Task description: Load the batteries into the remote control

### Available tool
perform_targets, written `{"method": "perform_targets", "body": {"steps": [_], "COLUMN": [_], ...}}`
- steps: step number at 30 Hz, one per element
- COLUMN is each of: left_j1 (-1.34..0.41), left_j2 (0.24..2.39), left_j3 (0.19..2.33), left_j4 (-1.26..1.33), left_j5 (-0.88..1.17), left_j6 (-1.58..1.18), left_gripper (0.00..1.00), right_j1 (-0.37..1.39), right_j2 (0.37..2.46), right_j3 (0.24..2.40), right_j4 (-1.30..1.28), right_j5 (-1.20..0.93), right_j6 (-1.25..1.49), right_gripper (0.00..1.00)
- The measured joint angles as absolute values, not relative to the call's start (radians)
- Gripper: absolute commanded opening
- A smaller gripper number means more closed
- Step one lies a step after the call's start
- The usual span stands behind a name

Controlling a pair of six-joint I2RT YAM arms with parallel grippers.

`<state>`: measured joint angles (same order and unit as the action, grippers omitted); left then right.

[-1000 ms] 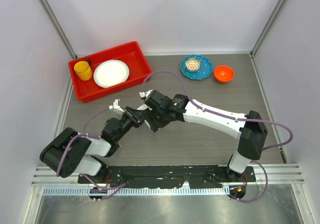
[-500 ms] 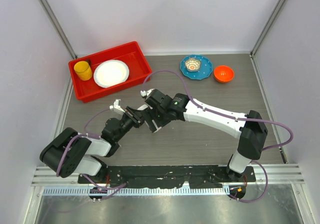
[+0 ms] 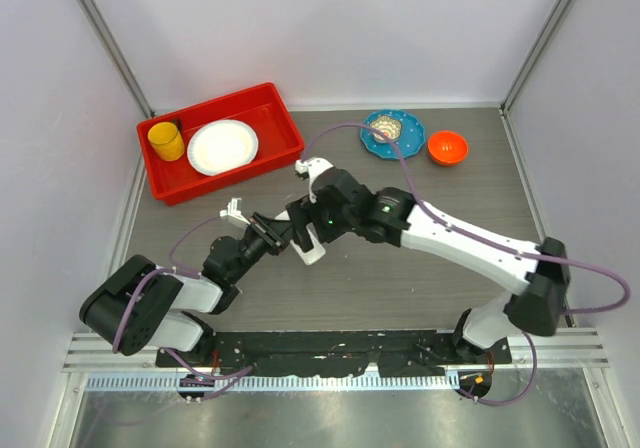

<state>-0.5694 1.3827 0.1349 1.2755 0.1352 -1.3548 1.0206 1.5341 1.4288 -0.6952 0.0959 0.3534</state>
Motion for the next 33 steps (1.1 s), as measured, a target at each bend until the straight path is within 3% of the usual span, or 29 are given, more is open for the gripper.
{"method": "perform_targets", "body": {"steps": [7, 12, 22, 33], "left_j1": [-0.561, -0.534, -0.523, -0.523], "left_j2": [1.383, 1.395, 1.465, 1.478], "left_j3": [0.164, 0.219, 0.292, 0.329], "left_j4": [1.275, 1.282, 1.287, 1.288], "left_j5": [0.157, 0.25, 0.455, 0.517], "left_j6": [-1.409, -1.51, -1.6, -1.614], "left_gripper": [0.0, 0.0, 0.0, 0.0], "right_j1": [0.864, 0.755, 0.632, 0.631], "right_j2": [1.204, 1.085, 1.036, 1.101], "right_j3": [1.068, 0.811, 0.659, 0.644], "right_j4": [-0.377, -0.151, 0.159, 0.209], "right_j5": [0.038, -0.091, -0.397, -0.579], "right_j6": [0.482, 0.611, 0.79, 0.81], "right_gripper": [0.88, 0.91, 0.93, 0.92]}}
